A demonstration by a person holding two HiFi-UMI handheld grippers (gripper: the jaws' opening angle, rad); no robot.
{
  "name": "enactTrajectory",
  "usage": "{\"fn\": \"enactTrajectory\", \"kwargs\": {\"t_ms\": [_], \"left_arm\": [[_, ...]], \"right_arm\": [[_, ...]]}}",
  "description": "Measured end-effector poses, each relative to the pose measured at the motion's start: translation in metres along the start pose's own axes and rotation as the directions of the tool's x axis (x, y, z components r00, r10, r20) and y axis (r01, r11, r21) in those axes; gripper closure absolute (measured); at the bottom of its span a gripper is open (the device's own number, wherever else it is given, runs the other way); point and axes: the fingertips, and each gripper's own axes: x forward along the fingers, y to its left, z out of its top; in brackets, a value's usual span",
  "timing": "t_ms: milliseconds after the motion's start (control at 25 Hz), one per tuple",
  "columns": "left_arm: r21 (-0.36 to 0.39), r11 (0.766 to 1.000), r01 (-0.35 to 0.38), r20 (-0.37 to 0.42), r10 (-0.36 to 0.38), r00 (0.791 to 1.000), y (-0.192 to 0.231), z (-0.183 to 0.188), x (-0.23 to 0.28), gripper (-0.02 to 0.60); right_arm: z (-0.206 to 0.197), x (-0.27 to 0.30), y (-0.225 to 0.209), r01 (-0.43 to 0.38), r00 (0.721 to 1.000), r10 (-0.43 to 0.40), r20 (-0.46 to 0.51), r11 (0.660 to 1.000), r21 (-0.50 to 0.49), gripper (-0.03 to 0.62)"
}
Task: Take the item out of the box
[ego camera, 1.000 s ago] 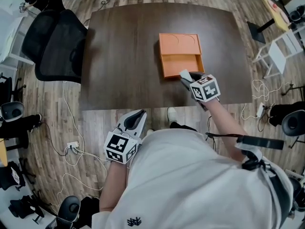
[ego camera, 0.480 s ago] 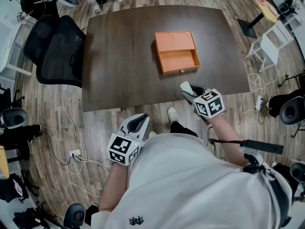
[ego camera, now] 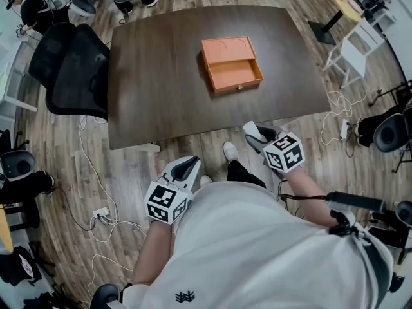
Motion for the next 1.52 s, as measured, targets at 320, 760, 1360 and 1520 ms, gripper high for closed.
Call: {"fn": "enactTrajectory", "kwargs": {"t_ms": [320, 760, 1360, 1520], "left_arm": [[0.029, 0.998, 0.052, -0.006, -0.052, 0.999, -0.019, -0.009, 0.003, 0.549], [0.041, 0.995, 0.087, 0.000, -0.087, 0.996, -0.039, -0.014, 0.003, 0.549], [0.039, 0.994, 0.100, -0.005, -0.100, 0.995, -0.036, -0.017, 0.005, 0.549], [0.036, 0.994, 0.102, -0.008, -0.102, 0.995, -0.034, -0.015, 0.005, 0.549]], "right_arm": [[-0.018, -0.024, 0.017, 0.014, 0.999, -0.014, 0.032, 1.000, 0.008, 0.425], [-0.031, -0.042, 0.033, 0.014, 0.999, -0.014, 0.041, 1.000, -0.003, 0.425], [-0.029, -0.038, 0.040, 0.005, 0.999, -0.005, 0.045, 1.000, -0.015, 0.425], [-0.026, -0.037, 0.040, 0.003, 0.999, -0.002, 0.041, 1.000, -0.017, 0.427]]}}
